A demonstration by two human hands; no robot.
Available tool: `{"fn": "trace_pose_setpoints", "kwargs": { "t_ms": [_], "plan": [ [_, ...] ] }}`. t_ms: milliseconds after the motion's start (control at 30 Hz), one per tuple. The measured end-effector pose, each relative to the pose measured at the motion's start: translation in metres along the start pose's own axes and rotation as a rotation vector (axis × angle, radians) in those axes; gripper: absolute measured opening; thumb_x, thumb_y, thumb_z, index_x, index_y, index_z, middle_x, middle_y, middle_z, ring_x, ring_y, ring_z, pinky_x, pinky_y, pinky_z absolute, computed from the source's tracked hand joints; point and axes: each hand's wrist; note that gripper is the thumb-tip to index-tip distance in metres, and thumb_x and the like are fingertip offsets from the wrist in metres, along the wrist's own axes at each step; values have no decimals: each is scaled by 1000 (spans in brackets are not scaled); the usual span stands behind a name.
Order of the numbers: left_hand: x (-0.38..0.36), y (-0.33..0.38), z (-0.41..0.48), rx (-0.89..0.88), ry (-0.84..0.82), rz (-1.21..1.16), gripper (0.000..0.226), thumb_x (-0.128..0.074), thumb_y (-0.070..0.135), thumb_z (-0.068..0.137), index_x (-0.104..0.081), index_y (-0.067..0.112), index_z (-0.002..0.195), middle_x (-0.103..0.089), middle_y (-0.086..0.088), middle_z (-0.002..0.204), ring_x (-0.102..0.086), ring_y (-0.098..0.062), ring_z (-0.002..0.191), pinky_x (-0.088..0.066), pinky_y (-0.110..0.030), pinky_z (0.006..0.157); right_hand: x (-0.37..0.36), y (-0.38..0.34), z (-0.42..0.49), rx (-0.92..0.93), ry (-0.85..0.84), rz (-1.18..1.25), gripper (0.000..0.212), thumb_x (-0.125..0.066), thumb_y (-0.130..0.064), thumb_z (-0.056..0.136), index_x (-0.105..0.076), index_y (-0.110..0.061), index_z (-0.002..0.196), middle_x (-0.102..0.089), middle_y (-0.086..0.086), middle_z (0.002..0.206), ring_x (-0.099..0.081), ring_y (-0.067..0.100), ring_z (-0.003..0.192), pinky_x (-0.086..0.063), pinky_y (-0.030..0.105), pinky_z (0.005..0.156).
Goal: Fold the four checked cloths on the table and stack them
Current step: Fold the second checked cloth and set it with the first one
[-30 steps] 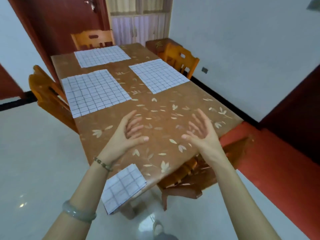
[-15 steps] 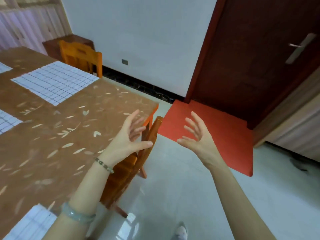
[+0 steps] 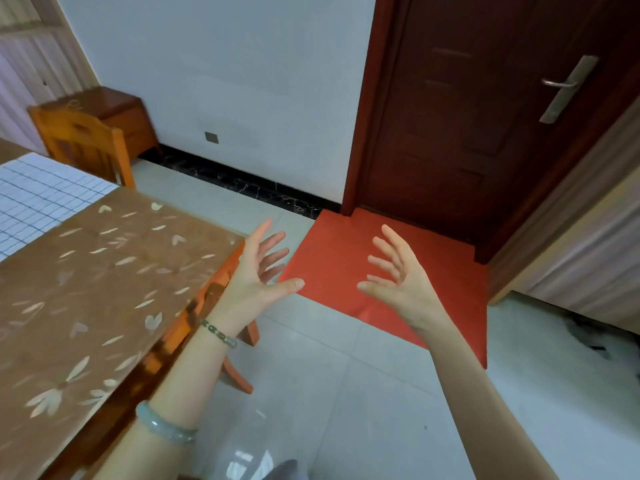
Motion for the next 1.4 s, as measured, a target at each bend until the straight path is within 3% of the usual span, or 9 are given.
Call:
{"fn": "trace_pose_setpoints", "kwargs": {
  "t_ms": [200, 400, 567, 667, 867, 967, 1400],
  "plan": [
    [-12, -19, 76, -7, 12, -27, 102, -82, 11, 67, -22, 42, 142, -39, 11, 144, -50, -9, 125, -43, -36, 105, 28, 15, 73, -17, -22, -15, 93, -75, 8, 73, -30, -44, 135, -40, -8, 143, -50, 8, 123, -49, 32, 98],
    [4, -45, 180, -41, 59, -44, 101, -81, 24, 62, -22, 46, 141, -38, 15, 144, -52, -7, 123, -47, -27, 98, 34, 29, 188, -30, -82, -29, 95, -74, 9, 74, -28, -39, 142, -39, -7, 145, -50, 9, 124, -50, 33, 98],
    [39, -54, 272, -36, 127, -58, 105, -82, 3, 67, -20, 44, 141, -37, 14, 143, -53, -5, 121, -46, -29, 100, 19, 23, 298, -39, -137, -28, 98, -73, 11, 73, -26, -31, 148, -36, -6, 148, -49, 10, 125, -49, 34, 99],
    [66, -56, 318, -31, 149, -44, 111, -86, 10, 62, -17, 40, 144, -36, 12, 144, -53, -3, 120, -47, -25, 97, 6, 16, 356, -35, -175, -20, 97, -73, 11, 74, -26, -31, 147, -36, -5, 149, -50, 11, 124, -48, 35, 100],
    [122, -63, 375, -17, 328, -102, 109, -84, 23, 52, -22, 45, 139, -39, 12, 140, -55, -7, 118, -48, -26, 95, -36, 13, 456, -44, -313, -32, 93, -72, 10, 75, -30, -45, 137, -37, -6, 147, -50, 11, 125, -49, 37, 99],
    [153, -72, 398, -8, 436, -123, 104, -82, 31, 48, -25, 48, 134, -41, 13, 138, -57, -7, 116, -49, -24, 92, -66, 17, 509, -53, -407, -48, 92, -71, 9, 77, -30, -44, 140, -39, -9, 145, -50, 10, 125, -49, 36, 99],
    [304, -123, 579, 95, 781, -45, 107, -80, 18, 61, -15, 42, 141, -36, 12, 140, -52, -5, 120, -46, -22, 94, -227, 21, 806, -14, -830, -64, 87, -72, 2, 78, -31, -49, 135, -41, -13, 142, -50, 6, 124, -48, 30, 98]
  ]
}}
Point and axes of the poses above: each hand's wrist, its own z-axis towards the middle knuckle, its own x-axis out of the back of the hand, y = z × x
